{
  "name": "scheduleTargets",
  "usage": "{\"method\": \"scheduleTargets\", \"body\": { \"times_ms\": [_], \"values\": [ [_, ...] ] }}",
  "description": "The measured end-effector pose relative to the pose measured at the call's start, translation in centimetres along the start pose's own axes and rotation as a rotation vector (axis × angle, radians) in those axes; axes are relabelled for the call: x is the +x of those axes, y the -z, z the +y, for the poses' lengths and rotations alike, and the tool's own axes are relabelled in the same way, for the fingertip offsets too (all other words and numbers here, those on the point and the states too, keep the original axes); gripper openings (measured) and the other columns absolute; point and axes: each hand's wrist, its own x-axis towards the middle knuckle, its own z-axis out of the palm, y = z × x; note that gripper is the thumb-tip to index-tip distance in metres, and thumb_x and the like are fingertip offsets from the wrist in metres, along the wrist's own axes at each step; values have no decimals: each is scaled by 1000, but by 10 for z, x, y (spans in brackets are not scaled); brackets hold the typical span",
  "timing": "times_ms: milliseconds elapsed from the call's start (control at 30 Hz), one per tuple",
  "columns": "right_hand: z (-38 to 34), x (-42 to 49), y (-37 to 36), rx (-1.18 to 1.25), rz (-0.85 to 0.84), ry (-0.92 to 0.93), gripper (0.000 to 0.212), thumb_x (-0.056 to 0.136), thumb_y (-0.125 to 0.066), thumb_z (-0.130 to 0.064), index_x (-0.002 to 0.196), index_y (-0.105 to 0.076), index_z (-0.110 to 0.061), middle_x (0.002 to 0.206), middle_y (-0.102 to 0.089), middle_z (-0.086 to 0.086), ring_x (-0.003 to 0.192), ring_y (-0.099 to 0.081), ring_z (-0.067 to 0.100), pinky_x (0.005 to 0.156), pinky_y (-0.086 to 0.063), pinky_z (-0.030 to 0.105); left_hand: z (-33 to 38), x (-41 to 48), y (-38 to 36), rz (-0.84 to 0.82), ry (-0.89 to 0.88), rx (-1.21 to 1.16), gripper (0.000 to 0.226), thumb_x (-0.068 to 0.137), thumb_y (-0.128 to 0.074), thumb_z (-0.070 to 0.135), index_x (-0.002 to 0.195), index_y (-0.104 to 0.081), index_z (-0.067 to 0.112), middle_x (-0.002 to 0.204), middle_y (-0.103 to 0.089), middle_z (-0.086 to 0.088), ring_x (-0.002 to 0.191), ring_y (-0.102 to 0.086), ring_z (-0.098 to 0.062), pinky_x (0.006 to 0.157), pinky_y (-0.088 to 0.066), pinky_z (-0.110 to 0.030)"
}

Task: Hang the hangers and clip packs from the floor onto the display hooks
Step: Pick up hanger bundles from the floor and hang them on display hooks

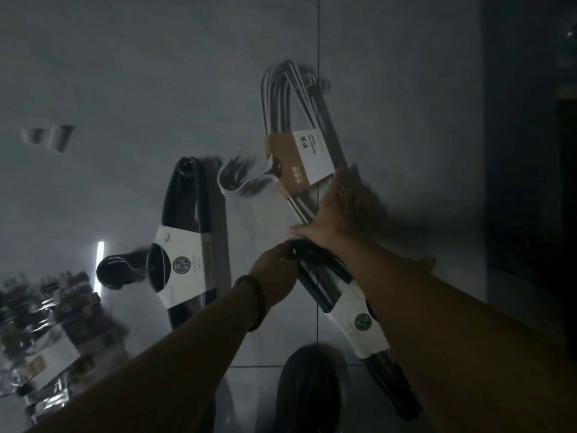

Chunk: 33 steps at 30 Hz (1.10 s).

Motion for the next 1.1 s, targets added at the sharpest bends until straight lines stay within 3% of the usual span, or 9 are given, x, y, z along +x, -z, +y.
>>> {"method": "scheduleTargets", "body": {
  "times_ms": [133,233,300,400,567,733,867,967,1100],
  "values": [
    [-10,9,-8,-54,231,-18,155,58,-98,-40,161,17,-30,169,-16,20,151,-25,49,118,-26,71,-5,4,8,4,14,-92,40,104,-57,19,144,-58,23,116,-69,-14,85,-62,-20,80,-52,-34],
    [-6,12,8,-1,228,-6,151,57,-96,-46,159,14,-40,165,-28,19,146,-35,49,112,-34,73,3,-2,15,28,67,-216,60,101,-64,35,156,-44,21,150,-53,-13,124,-59,-29,106,-51,-45],
    [-6,2,23,45,216,-3,146,53,-94,-54,158,7,-45,161,-34,17,144,-38,47,111,-34,73,16,-14,18,33,90,-392,74,98,-68,44,160,-35,20,156,-46,-10,116,-57,-24,102,-49,-44],
    [-10,-41,39,238,202,-38,132,47,-78,-71,156,-9,-47,150,-46,12,135,-48,40,104,-45,67,48,-41,25,-9,112,-663,82,92,-70,54,158,-36,19,150,-51,-8,110,-59,-22,92,-49,-44],
    [1,-170,37,552,244,30,123,62,-60,-98,161,-18,-39,140,-59,-3,123,-61,17,100,-53,49,81,-87,27,42,-84,-706,50,86,-80,46,130,-62,30,123,-72,0,105,-74,-24,84,-62,-43],
    [34,-259,60,910,-26,-60,91,70,-80,-67,147,-33,-59,144,-52,-20,129,-53,-3,103,-54,37,74,-121,18,26,-211,-426,22,95,-74,27,114,-61,24,100,-70,-3,71,-68,-11,56,-53,-22],
    [84,-274,97,521,379,15,85,79,-86,-37,150,-41,-29,149,-44,-4,137,-47,14,106,-51,35,75,-138,36,-124,-222,-88,21,97,-72,31,112,-59,22,91,-59,2,72,-54,-14,55,-49,-21],
    [108,-253,124,53,459,213,108,67,-83,-63,155,-34,-25,158,-35,6,148,-31,30,117,-31,52,76,-141,48,-252,-230,247,36,96,-73,34,128,-56,31,112,-65,6,94,-66,-17,67,-53,-27],
    [161,-224,108,-158,-17,322,102,65,-72,-85,146,-41,-31,148,-51,-5,137,-49,22,112,-44,51,72,-138,24,-365,-303,654,51,96,-72,35,141,-50,30,120,-60,16,107,-60,-10,87,-46,-15]
  ]
}}
